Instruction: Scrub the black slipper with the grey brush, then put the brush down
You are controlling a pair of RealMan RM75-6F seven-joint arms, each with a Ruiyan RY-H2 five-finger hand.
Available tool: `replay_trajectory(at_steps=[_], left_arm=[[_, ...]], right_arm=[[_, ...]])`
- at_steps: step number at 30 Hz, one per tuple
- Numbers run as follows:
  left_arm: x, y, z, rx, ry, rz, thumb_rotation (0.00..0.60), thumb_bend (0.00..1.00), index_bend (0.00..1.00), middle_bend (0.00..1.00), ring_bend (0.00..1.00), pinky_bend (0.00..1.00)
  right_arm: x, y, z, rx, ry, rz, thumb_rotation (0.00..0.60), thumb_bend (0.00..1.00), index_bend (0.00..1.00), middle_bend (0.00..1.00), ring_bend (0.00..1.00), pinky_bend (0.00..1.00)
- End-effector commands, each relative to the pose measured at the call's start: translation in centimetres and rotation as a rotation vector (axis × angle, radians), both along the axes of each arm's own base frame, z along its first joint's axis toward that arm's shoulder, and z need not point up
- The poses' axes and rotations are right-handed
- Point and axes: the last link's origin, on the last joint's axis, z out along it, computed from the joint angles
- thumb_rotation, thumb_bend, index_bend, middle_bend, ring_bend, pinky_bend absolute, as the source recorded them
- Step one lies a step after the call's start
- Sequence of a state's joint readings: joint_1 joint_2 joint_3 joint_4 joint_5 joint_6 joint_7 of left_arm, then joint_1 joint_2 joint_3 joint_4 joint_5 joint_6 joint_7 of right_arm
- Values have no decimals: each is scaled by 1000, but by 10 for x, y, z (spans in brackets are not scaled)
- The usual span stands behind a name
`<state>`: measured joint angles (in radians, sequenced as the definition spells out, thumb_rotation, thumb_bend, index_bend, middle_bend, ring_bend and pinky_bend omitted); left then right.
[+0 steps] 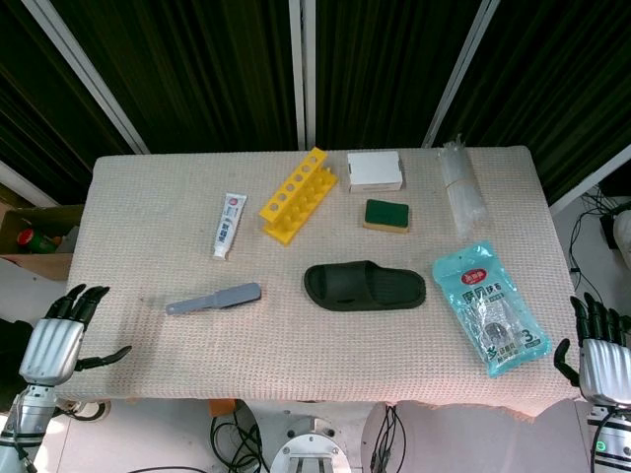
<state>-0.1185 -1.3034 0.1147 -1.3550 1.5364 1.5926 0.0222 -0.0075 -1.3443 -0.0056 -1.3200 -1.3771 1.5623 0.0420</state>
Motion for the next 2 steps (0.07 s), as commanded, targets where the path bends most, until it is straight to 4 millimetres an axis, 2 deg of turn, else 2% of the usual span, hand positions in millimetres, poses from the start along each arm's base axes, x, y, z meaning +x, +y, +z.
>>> replay_trajectory(at_steps=[1, 2], left_arm=[[-9, -15, 3, 26, -14, 31, 171, 29, 118, 151, 101, 239], [-11, -17, 3, 32, -24, 37, 170, 29, 118, 151, 101, 239]], right_arm=[[-9, 15, -4, -3, -19, -35, 466, 691, 0, 0, 0, 0], [-9, 17, -4, -4, -22, -33, 466, 691, 0, 0, 0, 0]])
